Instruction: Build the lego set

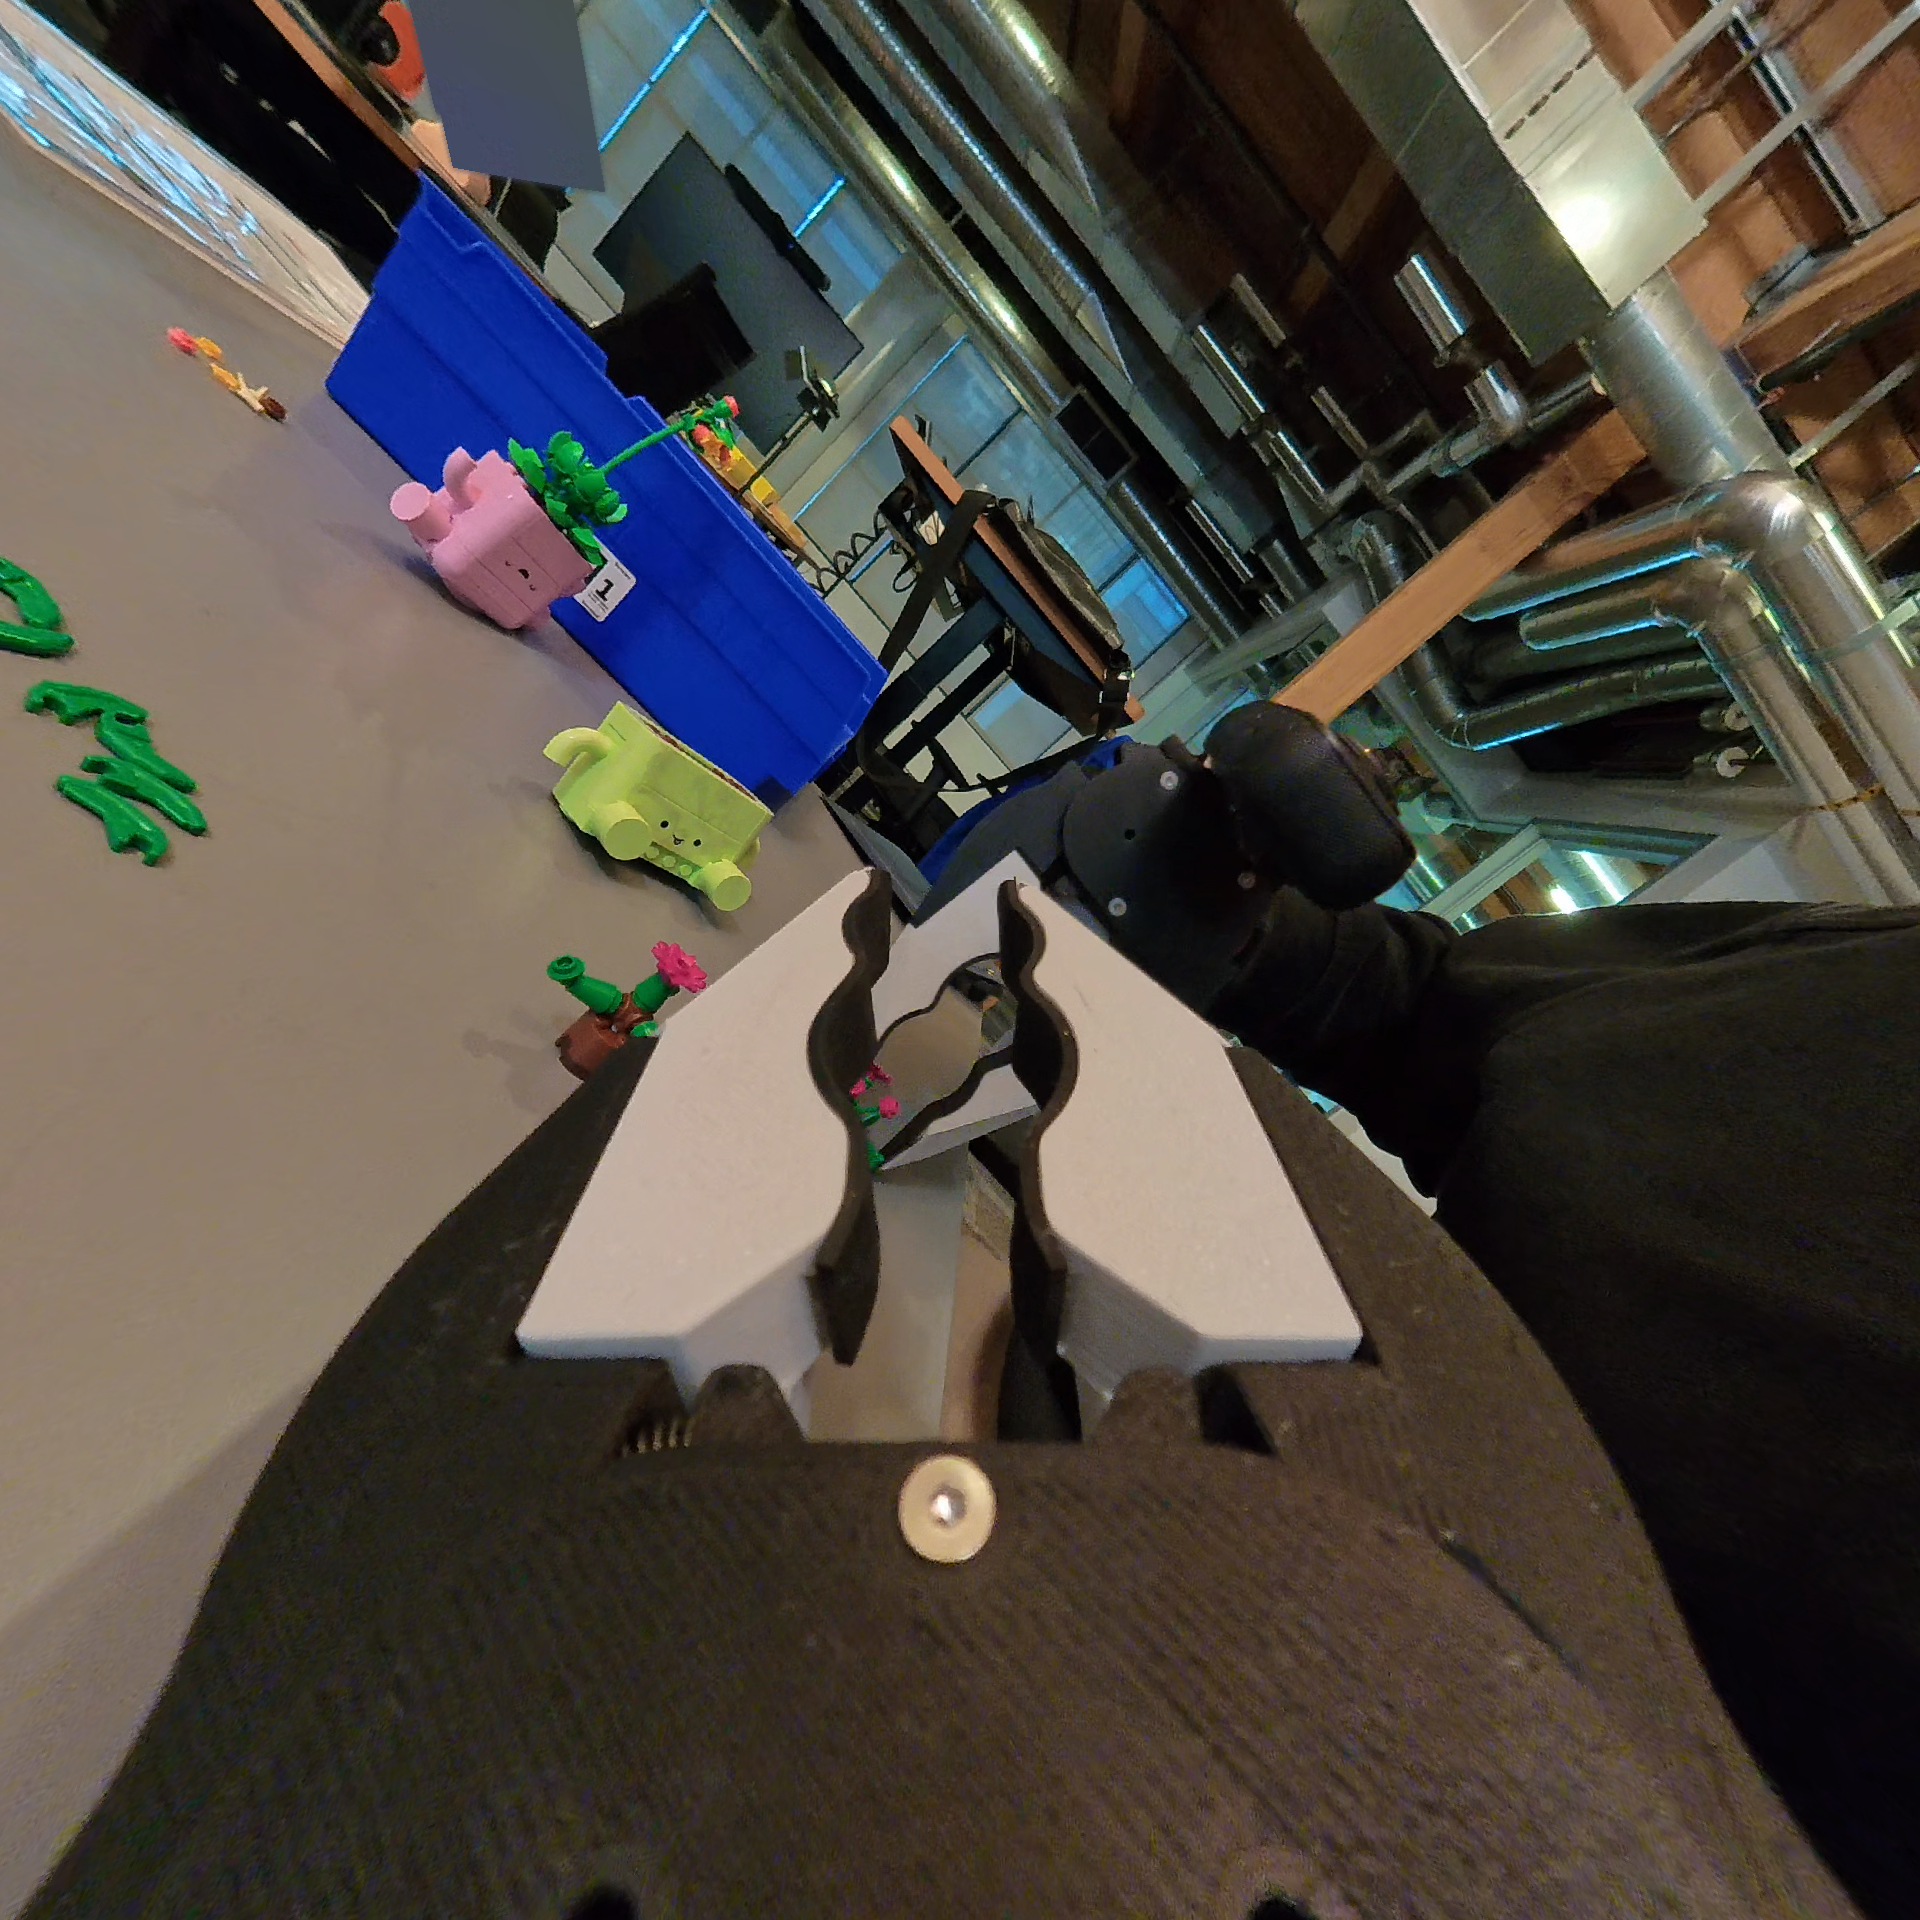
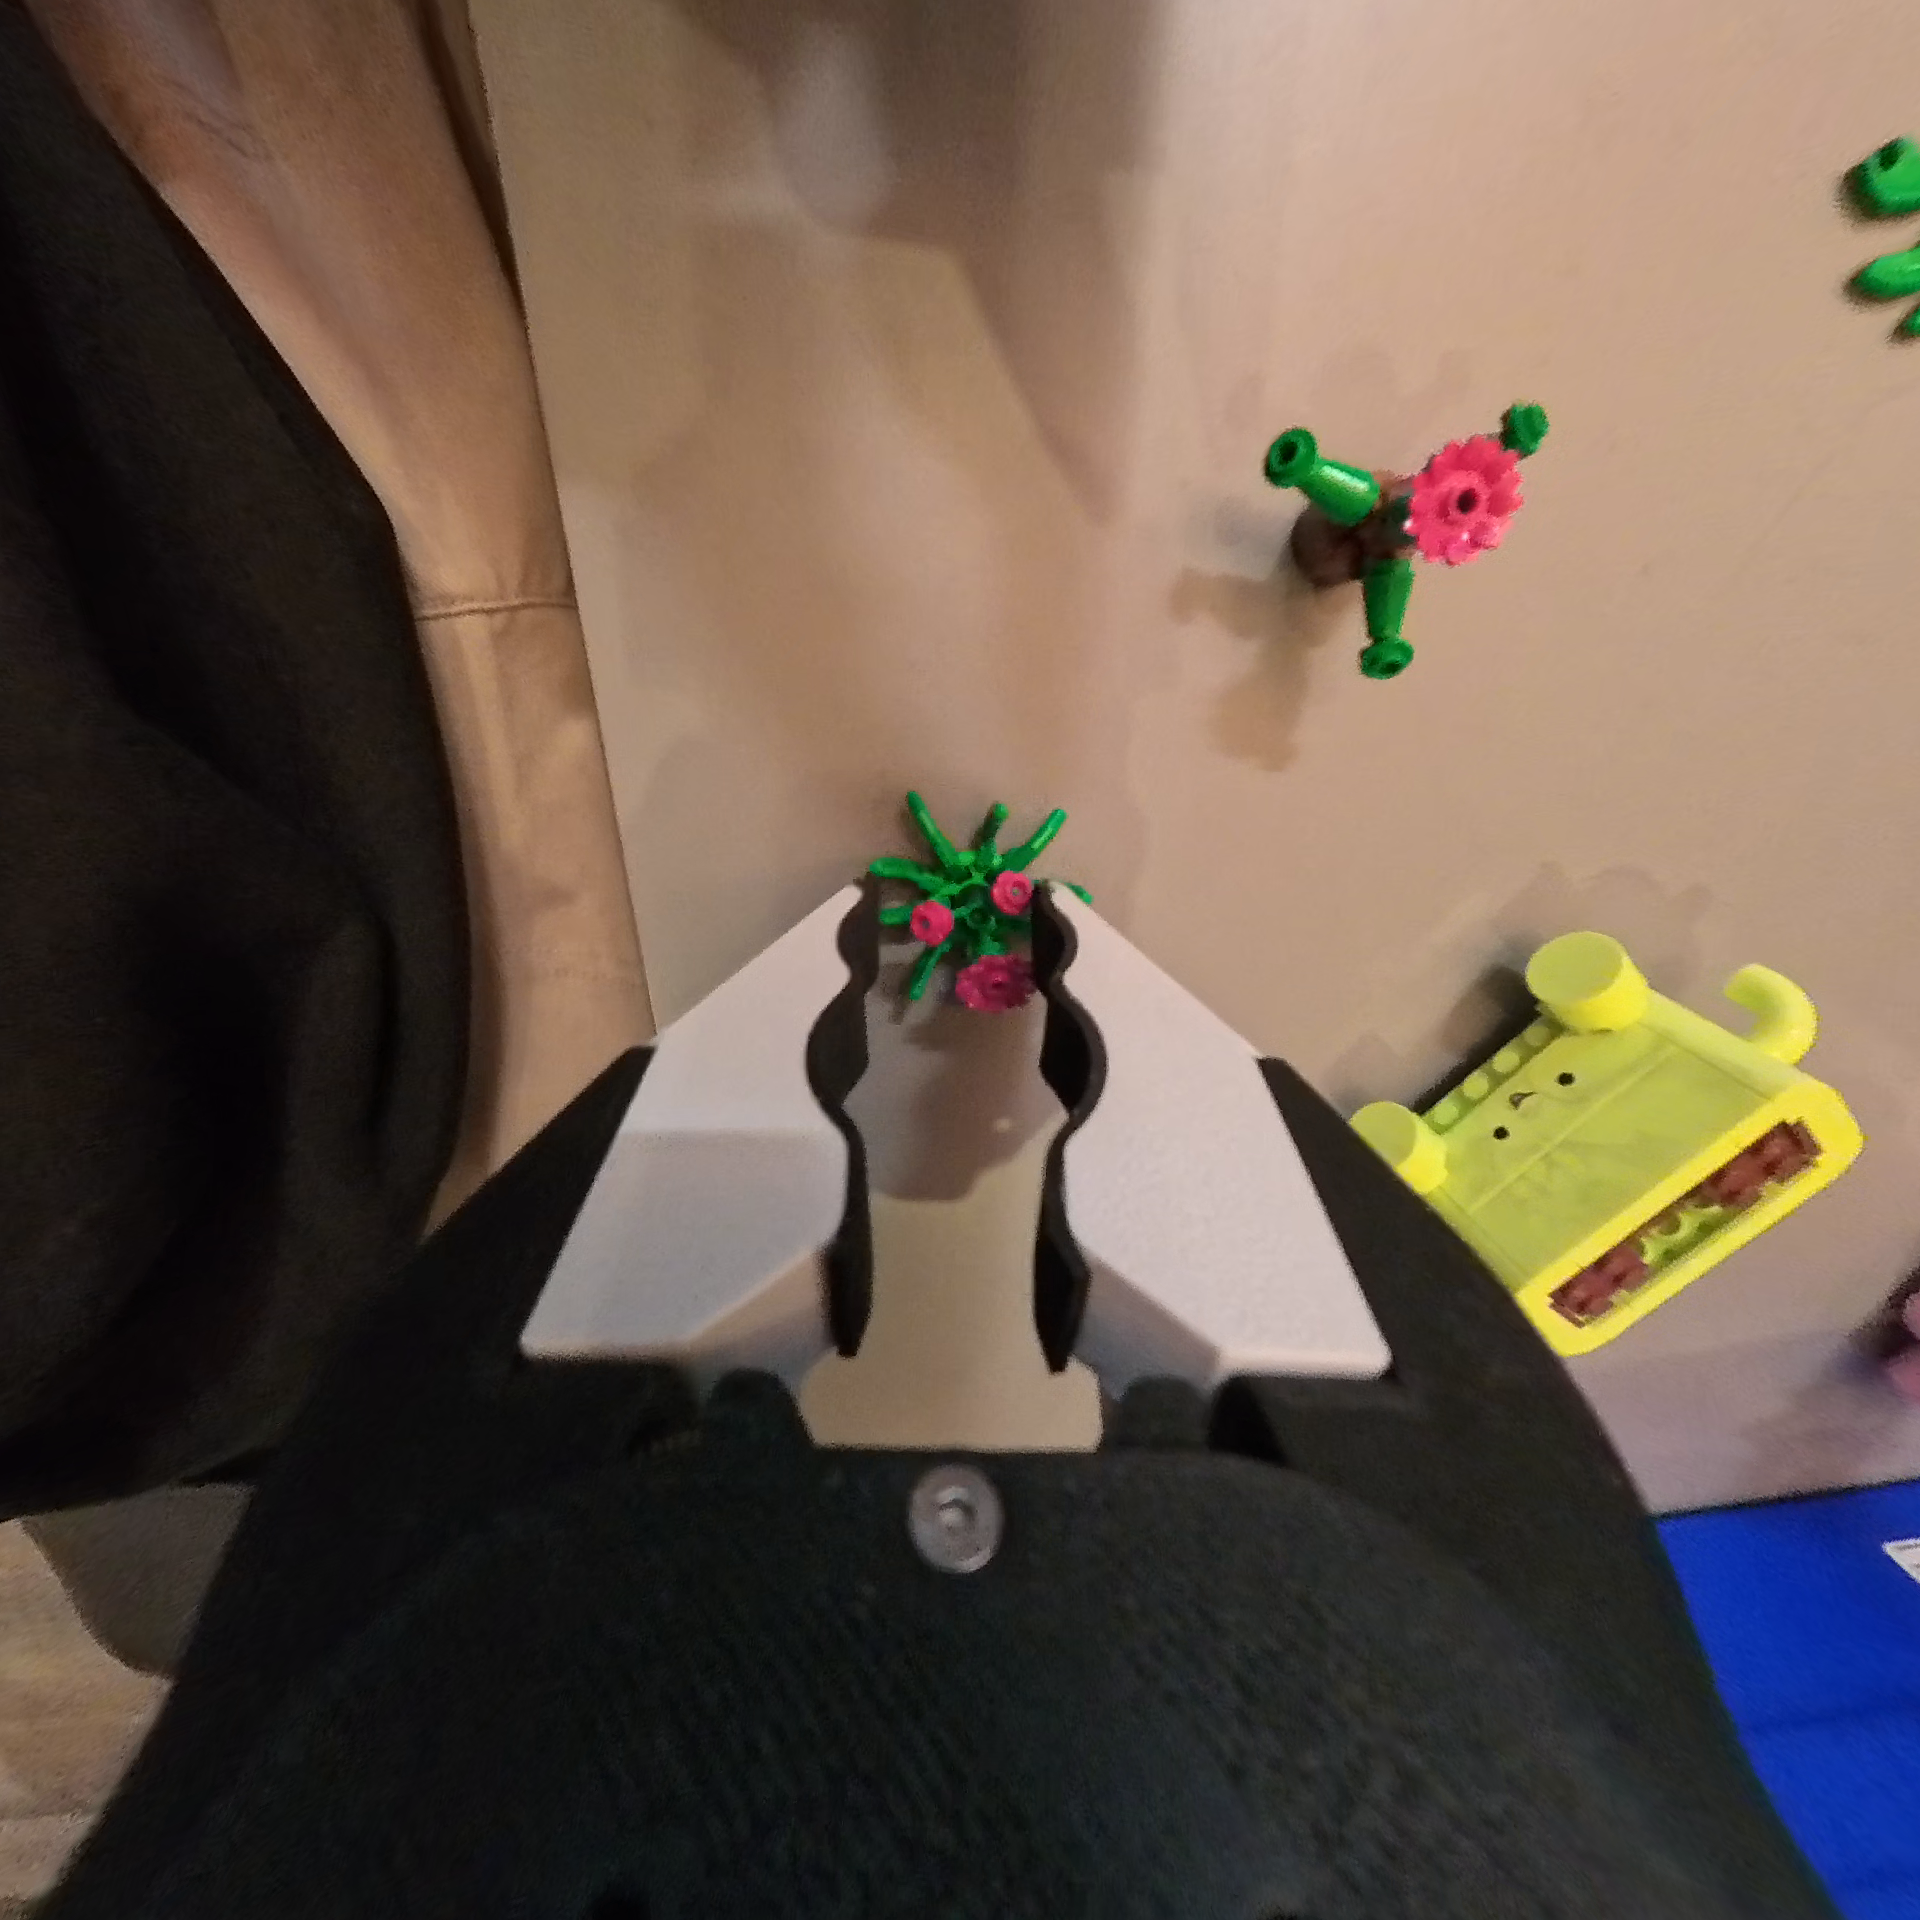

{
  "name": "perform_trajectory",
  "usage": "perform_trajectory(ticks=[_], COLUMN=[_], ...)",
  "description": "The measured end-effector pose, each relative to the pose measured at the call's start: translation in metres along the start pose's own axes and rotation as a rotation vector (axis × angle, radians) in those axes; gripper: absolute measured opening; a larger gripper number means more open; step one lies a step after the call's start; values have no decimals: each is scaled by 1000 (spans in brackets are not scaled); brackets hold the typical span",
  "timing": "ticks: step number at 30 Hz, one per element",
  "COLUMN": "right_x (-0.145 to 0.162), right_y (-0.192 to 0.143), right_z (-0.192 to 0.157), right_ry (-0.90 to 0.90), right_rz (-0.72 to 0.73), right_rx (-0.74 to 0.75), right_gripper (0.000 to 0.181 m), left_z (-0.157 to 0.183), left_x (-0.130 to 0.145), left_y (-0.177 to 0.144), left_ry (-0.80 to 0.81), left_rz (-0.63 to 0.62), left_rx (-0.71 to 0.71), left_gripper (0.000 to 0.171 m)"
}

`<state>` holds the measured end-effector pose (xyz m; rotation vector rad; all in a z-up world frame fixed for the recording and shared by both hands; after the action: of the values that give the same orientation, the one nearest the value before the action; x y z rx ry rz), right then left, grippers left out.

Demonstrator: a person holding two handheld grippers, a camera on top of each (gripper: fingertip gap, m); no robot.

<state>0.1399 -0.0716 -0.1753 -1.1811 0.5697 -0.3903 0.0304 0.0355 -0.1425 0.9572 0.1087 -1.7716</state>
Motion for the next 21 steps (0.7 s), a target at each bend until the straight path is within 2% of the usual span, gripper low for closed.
perform_trajectory(ticks=[7, 11, 14, 21], right_x=[-8, -10, -5, -9], right_y=[-14, -26, -24, -9], right_z=[5, 21, 35, 32], right_ry=[44, 99, 83, -2], right_rz=[44, 63, 10, -110], right_rx=[-26, 0, 31, -60], right_gripper=[35, 30, 30, 40], left_z=[0, 0, 0, -1], left_x=[1, 1, 1, 1], left_y=[1, 1, 1, 1], left_ry=[-2, -6, -7, -7], left_rz=[-7, -5, -6, -13], left_rx=[2, 4, 4, -2], left_gripper=[18, 18, 18, 18])
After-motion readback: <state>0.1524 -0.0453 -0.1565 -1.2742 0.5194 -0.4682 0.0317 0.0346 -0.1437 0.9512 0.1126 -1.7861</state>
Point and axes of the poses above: each gripper's, where its closed fingertips meet, y out along the fingers, x out of its underside, z = x × y across the jaws, the point moved 6 cm from there along -y, back along the fingers, and after that the axes turned 14 degrees about x, right-handed, at the moved point
